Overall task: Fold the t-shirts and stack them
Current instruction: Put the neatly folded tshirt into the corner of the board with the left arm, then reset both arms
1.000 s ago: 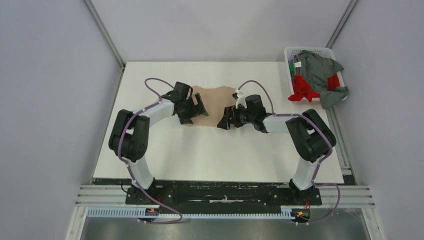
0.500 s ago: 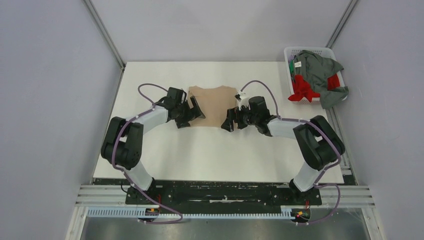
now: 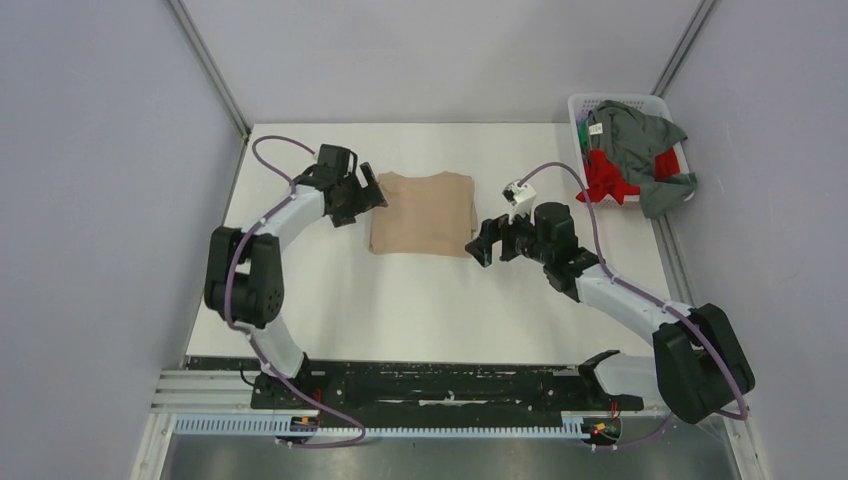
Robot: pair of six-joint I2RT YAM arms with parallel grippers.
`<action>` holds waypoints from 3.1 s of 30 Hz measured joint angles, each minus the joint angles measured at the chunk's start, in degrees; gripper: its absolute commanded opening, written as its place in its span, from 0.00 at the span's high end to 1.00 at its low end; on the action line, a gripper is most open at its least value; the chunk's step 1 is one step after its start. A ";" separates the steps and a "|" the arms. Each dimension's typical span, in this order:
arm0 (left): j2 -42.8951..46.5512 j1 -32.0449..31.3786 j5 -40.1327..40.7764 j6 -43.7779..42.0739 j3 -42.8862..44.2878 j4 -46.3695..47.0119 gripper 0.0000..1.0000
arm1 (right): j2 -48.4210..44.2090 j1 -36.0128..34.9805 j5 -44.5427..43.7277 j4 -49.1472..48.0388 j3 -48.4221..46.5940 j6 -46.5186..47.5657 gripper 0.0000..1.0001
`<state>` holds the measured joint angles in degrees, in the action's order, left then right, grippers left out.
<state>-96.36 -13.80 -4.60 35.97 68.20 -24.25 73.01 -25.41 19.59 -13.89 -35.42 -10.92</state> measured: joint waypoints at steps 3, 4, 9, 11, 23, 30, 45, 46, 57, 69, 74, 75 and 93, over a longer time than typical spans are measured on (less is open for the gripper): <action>-7.26 1.05 -0.20 -0.96 5.14 -0.09 0.17 | -1.77 0.55 -1.33 2.25 1.07 0.66 0.02; -9.64 1.11 -0.59 -1.29 6.67 -0.28 0.22 | -2.27 0.66 -1.75 2.89 1.31 0.94 0.02; -17.84 0.94 -2.75 -2.10 9.75 -0.46 0.60 | -4.39 1.29 -4.37 5.88 1.81 2.95 0.02; -18.47 0.96 -3.10 -2.05 10.99 -0.74 0.89 | -4.74 1.66 -5.20 6.47 2.08 3.48 0.02; -22.05 0.15 10.14 -5.64 19.47 -8.26 0.98 | -5.05 2.89 -5.97 6.08 5.95 6.43 0.02; -28.55 4.46 25.77 -14.99 32.89 -14.23 0.98 | -5.03 3.15 -4.24 2.91 7.54 7.63 0.02; -45.72 21.57 35.74 -23.85 63.49 -22.58 0.89 | -7.28 3.30 -10.05 0.17 9.46 9.46 0.01; -45.92 22.29 35.87 -24.81 64.13 -22.62 0.74 | -7.28 3.30 -10.40 -0.04 9.60 9.49 0.02; -45.20 22.84 38.62 -27.78 67.17 -23.32 0.00 | -7.28 3.41 -10.80 -0.68 9.94 9.49 0.01; -17.03 9.11 29.24 -21.33 35.58 -18.62 0.00 | -14.12 3.87 -16.26 -1.18 12.13 4.81 0.02; -0.46 -3.10 20.41 -16.28 18.97 -11.37 0.00 | -14.45 5.29 -19.47 -1.81 13.90 0.46 0.01; 3.13 -5.03 18.80 -15.19 15.19 -9.29 0.00 | -14.45 5.84 -19.82 -2.05 14.32 -0.26 0.01; 37.42 -9.57 13.07 -6.64 -25.09 4.04 0.00 | -20.20 8.04 -23.80 0.35 18.86 -3.30 0.01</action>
<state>-58.94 -23.38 8.47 29.32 43.11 -20.21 52.82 -17.37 -4.21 -13.54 -16.56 -14.22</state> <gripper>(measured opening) 0.994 0.986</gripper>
